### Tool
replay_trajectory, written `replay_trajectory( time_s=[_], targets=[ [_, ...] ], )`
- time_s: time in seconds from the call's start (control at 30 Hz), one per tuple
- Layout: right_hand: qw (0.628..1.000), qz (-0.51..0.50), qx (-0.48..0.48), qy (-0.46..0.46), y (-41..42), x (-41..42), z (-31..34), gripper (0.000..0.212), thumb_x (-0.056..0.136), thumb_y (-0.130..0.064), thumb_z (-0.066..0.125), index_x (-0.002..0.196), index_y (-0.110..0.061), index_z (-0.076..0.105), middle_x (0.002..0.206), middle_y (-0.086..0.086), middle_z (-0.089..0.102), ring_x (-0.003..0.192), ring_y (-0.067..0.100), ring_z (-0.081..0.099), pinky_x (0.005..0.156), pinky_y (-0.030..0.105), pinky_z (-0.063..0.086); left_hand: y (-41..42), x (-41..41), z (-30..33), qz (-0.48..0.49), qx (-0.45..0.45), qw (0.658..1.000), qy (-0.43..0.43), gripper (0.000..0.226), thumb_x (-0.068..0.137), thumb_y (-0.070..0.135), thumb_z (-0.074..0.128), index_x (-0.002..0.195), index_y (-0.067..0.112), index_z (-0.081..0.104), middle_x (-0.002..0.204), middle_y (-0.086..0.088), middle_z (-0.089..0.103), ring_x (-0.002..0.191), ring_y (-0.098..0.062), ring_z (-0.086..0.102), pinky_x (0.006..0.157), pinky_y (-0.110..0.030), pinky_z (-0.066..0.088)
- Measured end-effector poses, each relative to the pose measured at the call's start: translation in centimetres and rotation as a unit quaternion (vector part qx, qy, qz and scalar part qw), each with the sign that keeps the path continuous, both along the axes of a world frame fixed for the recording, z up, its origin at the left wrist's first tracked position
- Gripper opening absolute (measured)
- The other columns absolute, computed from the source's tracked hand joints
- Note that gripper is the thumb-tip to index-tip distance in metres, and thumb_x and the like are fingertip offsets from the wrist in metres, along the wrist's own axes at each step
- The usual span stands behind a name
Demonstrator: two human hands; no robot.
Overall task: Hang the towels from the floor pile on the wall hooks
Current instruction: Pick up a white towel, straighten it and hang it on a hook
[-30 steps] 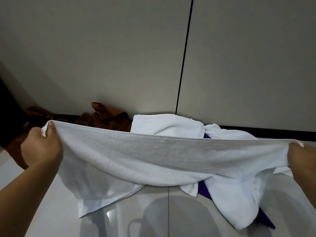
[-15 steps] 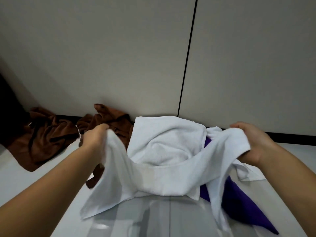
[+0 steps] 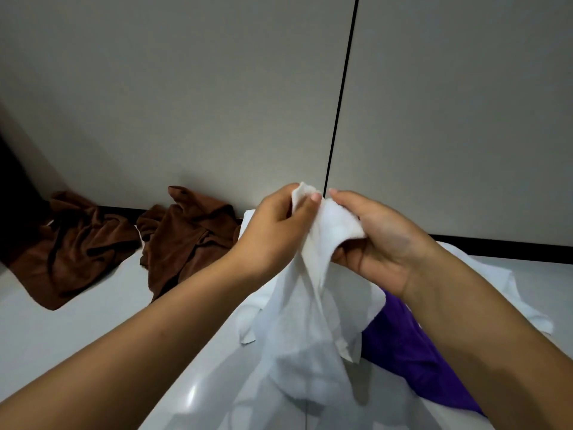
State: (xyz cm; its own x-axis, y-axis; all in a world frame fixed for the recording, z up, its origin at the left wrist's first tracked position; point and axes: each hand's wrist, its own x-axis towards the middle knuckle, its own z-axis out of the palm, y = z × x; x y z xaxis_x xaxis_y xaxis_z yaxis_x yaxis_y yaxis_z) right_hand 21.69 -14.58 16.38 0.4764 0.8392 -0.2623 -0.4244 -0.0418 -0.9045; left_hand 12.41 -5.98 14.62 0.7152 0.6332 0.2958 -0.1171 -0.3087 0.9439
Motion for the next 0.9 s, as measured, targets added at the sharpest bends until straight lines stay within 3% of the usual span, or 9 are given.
replay_trajectory(
  time_s=[0.17,0.27,0.4,0.5,0.6,0.7,0.8,0.9],
  targets=[
    [0.999,-0.015,-0.025,0.019,-0.7,0.0,0.2,0.017,0.095,-0.017,0.048,0.083,-0.009,0.057,0.065,0.005,0.059,0.048,0.012,0.058,0.046,0.02,0.049,0.2,-0.6,-1.1,0.024,0.229,0.973,0.033,0.03,0.093,0.024,0.039,0.073,0.003,0.047,0.069,-0.003,0.048,0.064,-0.012,0.043,0.063,-0.025,0.037],
    [0.999,-0.014,-0.034,0.021,-0.7,-0.2,0.1,0.017,0.095,-0.013,0.046,0.085,-0.007,0.058,0.064,0.005,0.061,0.046,0.012,0.06,0.047,0.021,0.052,-0.4,-0.7,-1.5,0.008,0.286,0.958,0.021,0.026,0.093,0.02,0.037,0.067,0.015,0.037,0.067,0.009,0.039,0.063,-0.004,0.04,0.058,-0.013,0.032],
    [0.999,-0.013,-0.033,0.018,-0.7,-0.2,0.4,0.017,0.093,-0.009,0.045,0.084,-0.005,0.059,0.059,0.006,0.062,0.049,0.013,0.063,0.05,0.025,0.055,-0.4,-1.1,-1.2,0.025,0.362,0.931,0.021,0.026,0.092,0.022,0.034,0.068,0.03,0.027,0.069,0.011,0.035,0.063,-0.004,0.038,0.058,-0.015,0.03],
    [0.999,-0.011,-0.032,0.008,-0.9,-0.3,0.8,0.022,0.094,-0.008,0.042,0.079,-0.003,0.058,0.055,0.007,0.063,0.048,0.015,0.064,0.047,0.024,0.055,-0.3,-1.9,-1.1,0.007,0.47,0.881,0.054,0.021,0.085,0.029,0.035,0.081,0.015,0.049,0.081,0.007,0.045,0.065,-0.01,0.036,0.055,-0.021,0.028],
    [0.999,0.004,-0.04,-0.016,-1.1,-0.5,1.0,0.025,0.095,-0.012,0.042,0.084,-0.002,0.062,0.064,0.011,0.067,0.059,0.018,0.068,0.055,0.028,0.058,-0.1,-1.9,-1.7,0.016,0.52,0.849,0.086,0.032,0.078,0.033,0.039,0.09,0.006,0.051,0.086,0.002,0.043,0.066,-0.006,0.025,0.056,-0.01,0.031],
    [0.992,0.031,-0.075,-0.094,-1.1,-0.7,0.9,0.033,0.098,-0.025,0.042,0.09,-0.004,0.066,0.08,0.011,0.071,0.076,0.019,0.068,0.073,0.03,0.056,-0.2,-1.4,-2.3,0.038,0.41,0.907,0.086,0.022,0.081,0.031,0.039,0.081,0.01,0.045,0.077,0.01,0.038,0.067,-0.005,0.031,0.059,-0.014,0.029],
    [0.967,0.032,-0.114,-0.227,-0.9,-1.0,0.9,0.037,0.098,-0.033,0.042,0.081,-0.012,0.068,0.079,0.002,0.072,0.082,0.016,0.067,0.081,0.032,0.051,0.2,-0.9,-2.5,0.061,0.18,0.979,0.07,0.021,0.09,0.019,0.044,0.086,0.003,0.058,0.077,0.006,0.055,0.072,-0.005,0.048,0.066,-0.02,0.038],
    [0.934,-0.016,-0.088,-0.347,-0.7,-1.3,0.5,0.027,0.091,-0.034,0.051,0.084,-0.014,0.068,0.082,-0.004,0.069,0.085,0.013,0.065,0.082,0.028,0.05,0.8,-0.6,-2.2,0.077,-0.022,0.997,0.016,0.018,0.086,0.01,0.046,0.079,0.002,0.061,0.07,-0.001,0.06,0.07,-0.012,0.054,0.065,-0.029,0.044]
  ],
)
